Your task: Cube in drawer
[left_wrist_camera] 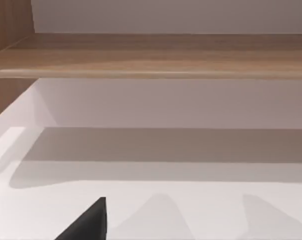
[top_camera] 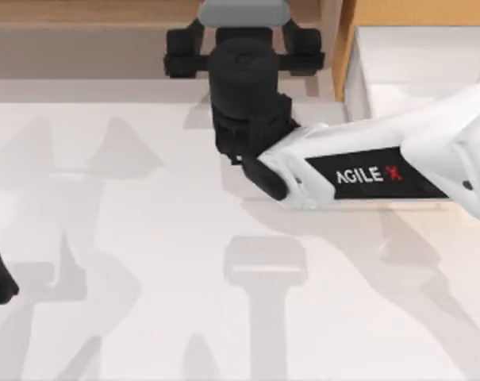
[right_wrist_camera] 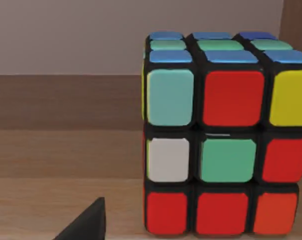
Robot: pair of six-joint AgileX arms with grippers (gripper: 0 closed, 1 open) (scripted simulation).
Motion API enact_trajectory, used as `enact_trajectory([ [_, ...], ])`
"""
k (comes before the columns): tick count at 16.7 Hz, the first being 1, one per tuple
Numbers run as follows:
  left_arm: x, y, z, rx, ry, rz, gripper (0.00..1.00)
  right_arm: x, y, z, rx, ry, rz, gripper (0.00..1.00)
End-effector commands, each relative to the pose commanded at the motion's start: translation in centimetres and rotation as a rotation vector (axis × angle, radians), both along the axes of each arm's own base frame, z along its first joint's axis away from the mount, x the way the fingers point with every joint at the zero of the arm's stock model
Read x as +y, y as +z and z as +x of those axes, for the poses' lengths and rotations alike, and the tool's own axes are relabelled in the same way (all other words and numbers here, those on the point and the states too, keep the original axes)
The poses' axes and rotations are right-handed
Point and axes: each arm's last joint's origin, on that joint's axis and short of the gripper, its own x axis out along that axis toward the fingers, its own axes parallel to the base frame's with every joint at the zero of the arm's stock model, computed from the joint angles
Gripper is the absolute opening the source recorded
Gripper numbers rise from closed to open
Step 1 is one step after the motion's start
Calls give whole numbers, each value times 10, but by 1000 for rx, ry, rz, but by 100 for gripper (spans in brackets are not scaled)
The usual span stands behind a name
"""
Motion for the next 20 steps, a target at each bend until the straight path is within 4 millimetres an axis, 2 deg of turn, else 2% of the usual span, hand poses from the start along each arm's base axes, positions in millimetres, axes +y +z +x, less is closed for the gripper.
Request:
enact_trajectory([
  [8, 0, 0, 0, 0, 0, 0, 100, 0, -3, 5, 4, -5, -4, 100],
  [16, 0, 0, 0, 0, 0, 0, 100, 1, -2, 57, -1, -3, 0, 100],
  [20, 0, 0, 0, 0, 0, 0, 100, 1, -3, 61, 1, -3, -2, 100],
])
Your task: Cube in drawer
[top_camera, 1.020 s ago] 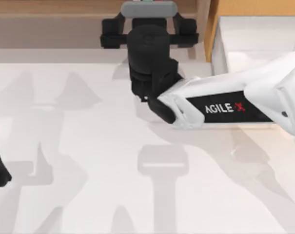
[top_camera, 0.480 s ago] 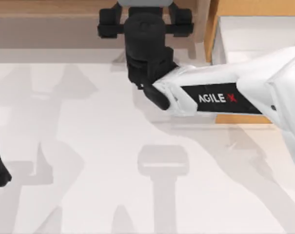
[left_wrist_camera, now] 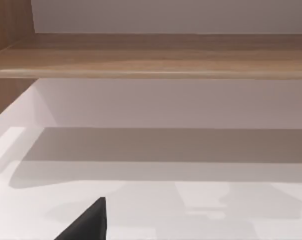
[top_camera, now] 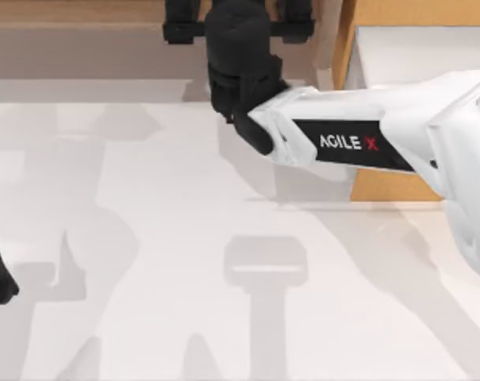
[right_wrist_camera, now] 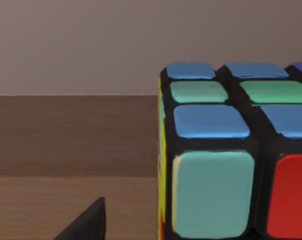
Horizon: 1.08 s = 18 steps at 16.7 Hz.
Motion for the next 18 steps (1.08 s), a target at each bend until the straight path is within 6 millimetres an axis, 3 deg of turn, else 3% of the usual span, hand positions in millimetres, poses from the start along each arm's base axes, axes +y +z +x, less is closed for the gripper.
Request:
enact_trajectory([
  [1, 0, 0, 0, 0, 0, 0, 100, 0, 0, 0, 0, 0, 0, 100],
  [14, 0, 0, 0, 0, 0, 0, 100, 0, 0, 0, 0, 0, 0, 2],
  [18, 0, 0, 0, 0, 0, 0, 100, 0, 0, 0, 0, 0, 0, 0],
])
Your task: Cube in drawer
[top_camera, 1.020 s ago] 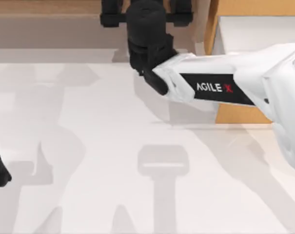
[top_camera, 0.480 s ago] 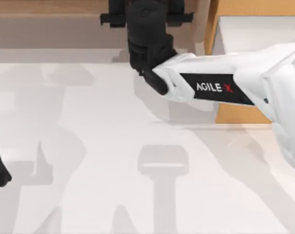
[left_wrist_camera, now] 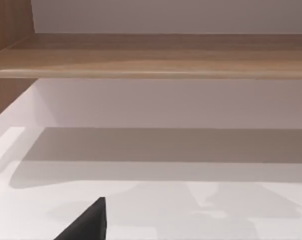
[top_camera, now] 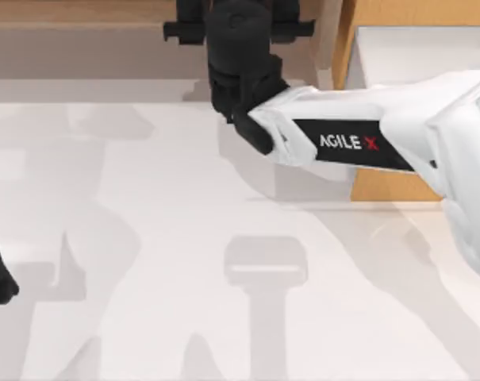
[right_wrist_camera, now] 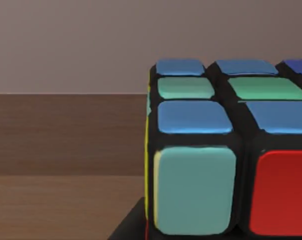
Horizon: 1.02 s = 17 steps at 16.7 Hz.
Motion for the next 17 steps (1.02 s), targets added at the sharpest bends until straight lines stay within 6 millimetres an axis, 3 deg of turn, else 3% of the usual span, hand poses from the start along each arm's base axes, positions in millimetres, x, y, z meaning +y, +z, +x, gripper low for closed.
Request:
enact_trajectory([
  [17, 0, 0, 0, 0, 0, 0, 100, 2, 21, -21, -2, 4, 3, 0],
])
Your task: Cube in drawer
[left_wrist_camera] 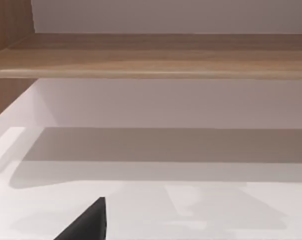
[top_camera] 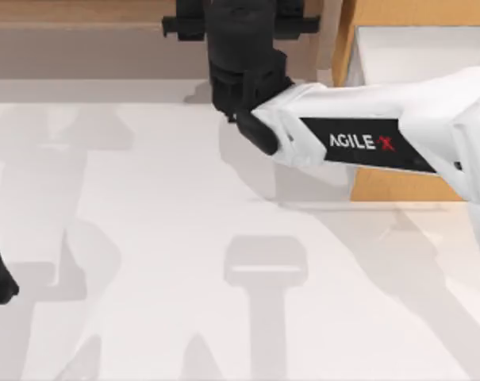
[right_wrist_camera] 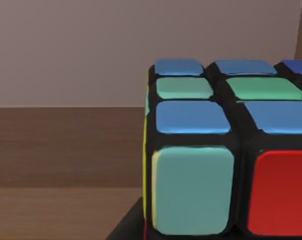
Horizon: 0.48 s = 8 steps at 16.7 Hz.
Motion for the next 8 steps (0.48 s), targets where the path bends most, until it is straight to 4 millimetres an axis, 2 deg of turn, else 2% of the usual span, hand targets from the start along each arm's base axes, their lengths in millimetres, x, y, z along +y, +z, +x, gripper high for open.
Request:
enact_trajectory([
  [4, 0, 0, 0, 0, 0, 0, 100, 0, 3, 2, -5, 12, 13, 0],
  [8, 0, 0, 0, 0, 0, 0, 100, 15, 28, -10, -21, 150, 82, 0],
])
